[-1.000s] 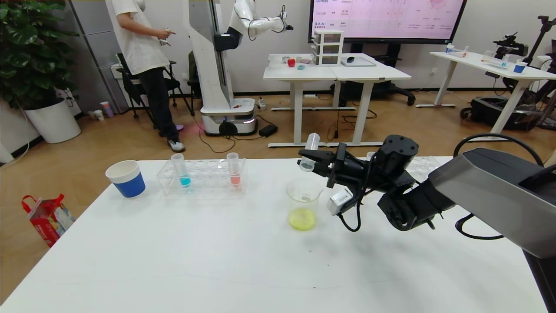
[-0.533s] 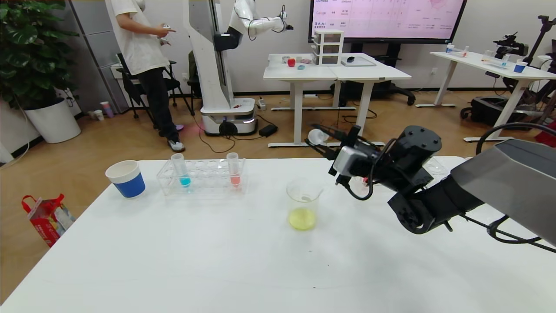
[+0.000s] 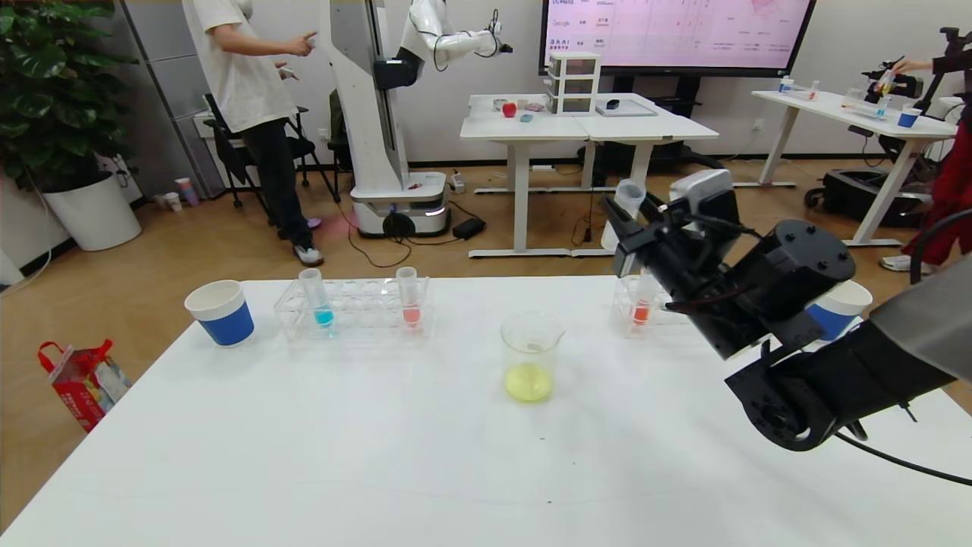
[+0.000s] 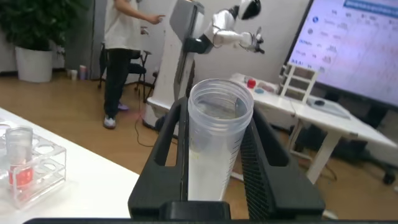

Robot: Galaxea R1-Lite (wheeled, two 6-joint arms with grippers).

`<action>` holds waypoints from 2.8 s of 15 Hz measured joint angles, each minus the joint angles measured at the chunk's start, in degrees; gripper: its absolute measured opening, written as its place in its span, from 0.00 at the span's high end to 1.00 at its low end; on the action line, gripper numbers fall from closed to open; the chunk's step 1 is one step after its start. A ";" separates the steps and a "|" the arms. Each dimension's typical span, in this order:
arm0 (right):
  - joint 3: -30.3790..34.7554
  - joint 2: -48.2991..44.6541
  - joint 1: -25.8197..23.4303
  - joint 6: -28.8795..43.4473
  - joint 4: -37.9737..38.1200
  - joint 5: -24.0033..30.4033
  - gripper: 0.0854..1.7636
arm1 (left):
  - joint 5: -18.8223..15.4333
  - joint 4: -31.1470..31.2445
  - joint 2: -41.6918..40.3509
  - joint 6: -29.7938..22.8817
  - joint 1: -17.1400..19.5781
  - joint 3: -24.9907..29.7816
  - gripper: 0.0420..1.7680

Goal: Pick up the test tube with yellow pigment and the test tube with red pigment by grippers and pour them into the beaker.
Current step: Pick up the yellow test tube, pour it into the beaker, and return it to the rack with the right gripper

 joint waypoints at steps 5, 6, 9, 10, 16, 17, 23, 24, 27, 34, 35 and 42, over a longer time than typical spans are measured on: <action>10.86 -4.58 -4.36 8.17 3.39 -2.07 0.75 | -0.02 -0.02 0.00 0.00 0.00 0.00 0.01; 11.79 -5.42 -6.18 8.46 4.72 -1.77 0.75 | -0.05 0.00 0.00 0.00 0.00 0.00 0.01; 12.54 -7.63 -14.01 8.69 9.65 -0.52 0.75 | -0.02 0.00 0.00 0.00 0.00 0.00 0.01; 12.42 -8.30 -17.40 8.69 11.72 0.27 0.75 | -0.02 0.00 0.00 0.00 0.00 0.00 0.01; 4.57 -7.12 -38.75 8.66 19.47 5.32 0.75 | -0.05 0.00 0.00 0.02 0.00 0.00 0.01; 2.21 -5.79 -41.42 8.66 19.91 5.61 0.75 | -0.05 0.00 0.00 0.00 0.00 0.00 0.01; -6.62 0.85 -47.30 8.69 23.02 5.69 0.75 | -0.07 -0.02 0.00 0.00 0.00 0.00 0.01; -7.06 1.62 -47.04 8.69 22.94 5.67 0.75 | -0.05 -0.02 0.00 0.00 0.00 0.00 0.01; -7.08 3.50 -46.02 8.69 22.52 5.63 0.75 | -0.05 -0.02 0.00 0.00 0.00 0.00 0.01; -5.46 7.45 -44.65 8.63 18.52 5.69 0.75 | -0.02 0.00 0.00 0.00 0.00 0.00 0.01; -5.29 7.69 -44.51 8.67 18.44 5.78 0.75 | -0.05 0.00 0.00 0.00 0.00 0.00 0.01; -4.55 8.35 -44.45 8.61 16.57 5.69 0.02 | -0.05 -0.02 0.00 0.00 0.00 0.00 0.01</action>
